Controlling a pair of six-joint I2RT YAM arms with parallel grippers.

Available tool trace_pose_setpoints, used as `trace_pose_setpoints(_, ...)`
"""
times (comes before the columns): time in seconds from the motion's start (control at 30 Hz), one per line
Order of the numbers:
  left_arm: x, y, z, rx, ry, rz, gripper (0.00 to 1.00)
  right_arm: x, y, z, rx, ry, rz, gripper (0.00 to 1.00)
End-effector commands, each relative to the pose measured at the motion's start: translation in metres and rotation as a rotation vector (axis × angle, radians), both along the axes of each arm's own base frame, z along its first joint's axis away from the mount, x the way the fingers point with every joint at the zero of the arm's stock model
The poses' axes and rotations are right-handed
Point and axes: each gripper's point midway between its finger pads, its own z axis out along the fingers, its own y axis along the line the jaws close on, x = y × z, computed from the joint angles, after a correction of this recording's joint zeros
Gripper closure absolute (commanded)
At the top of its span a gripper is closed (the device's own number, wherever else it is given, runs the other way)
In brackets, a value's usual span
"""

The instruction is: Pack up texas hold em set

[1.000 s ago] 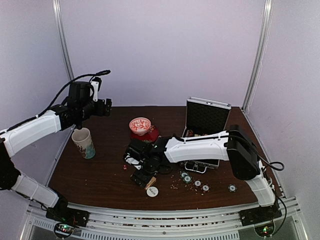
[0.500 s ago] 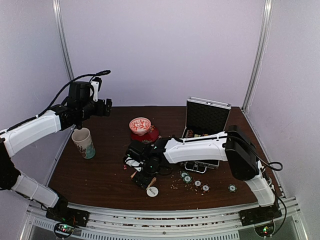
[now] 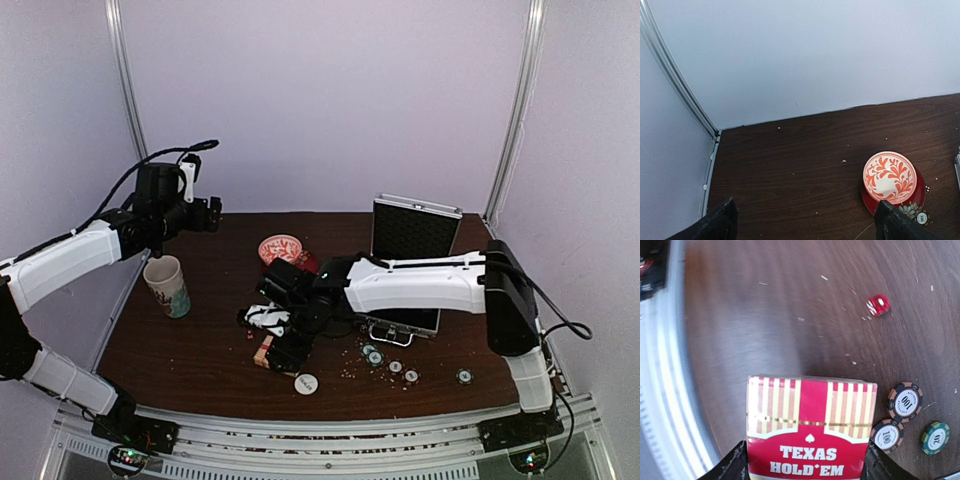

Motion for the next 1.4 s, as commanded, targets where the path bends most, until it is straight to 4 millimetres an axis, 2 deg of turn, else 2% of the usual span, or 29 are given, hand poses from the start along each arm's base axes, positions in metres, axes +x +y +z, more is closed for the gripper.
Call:
trace_pose_setpoints(0.0,0.006,0.001,0.001,-0.006,-0.02,0.002,0.03,-0.012,-0.022,0.044,0.055,0.042,0.168,0.34)
trace_pose_setpoints(0.13,0.009,0.002,-0.003,0.012,-0.011,0.005,0.03,0.008,-0.059,0.058,0.065,0.041,0.178,0.34)
trace_pose_setpoints(0.3,0.011,0.005,-0.007,0.026,-0.002,0.017,0.03,0.044,-0.119,0.05,-0.034,-0.022,0.168,0.33)
trace_pose_setpoints(0.5,0.013,0.006,-0.01,0.033,0.005,0.023,0.03,0.087,-0.178,0.047,-0.122,-0.06,0.106,0.34)
trace_pose_setpoints(0.67,0.012,0.006,-0.009,0.036,0.004,0.022,0.03,0.129,-0.219,0.045,-0.18,-0.101,0.021,0.34)
trace_pose_setpoints(0.83,0.012,0.004,-0.01,0.029,0.009,0.009,0.03,0.166,-0.249,0.049,-0.202,-0.142,-0.041,0.34)
trace_pose_setpoints(1.03,0.012,0.002,-0.009,0.024,0.009,0.0,0.03,0.18,-0.273,0.03,-0.273,-0.124,-0.051,0.34)
trace_pose_setpoints(1.2,0.012,0.002,-0.007,0.022,0.004,-0.002,0.03,0.173,-0.282,0.011,-0.329,-0.091,-0.001,0.35)
trace_pose_setpoints(1.37,0.012,0.0,-0.008,0.02,0.008,-0.009,0.03,0.163,-0.282,-0.003,-0.347,-0.038,0.034,0.36)
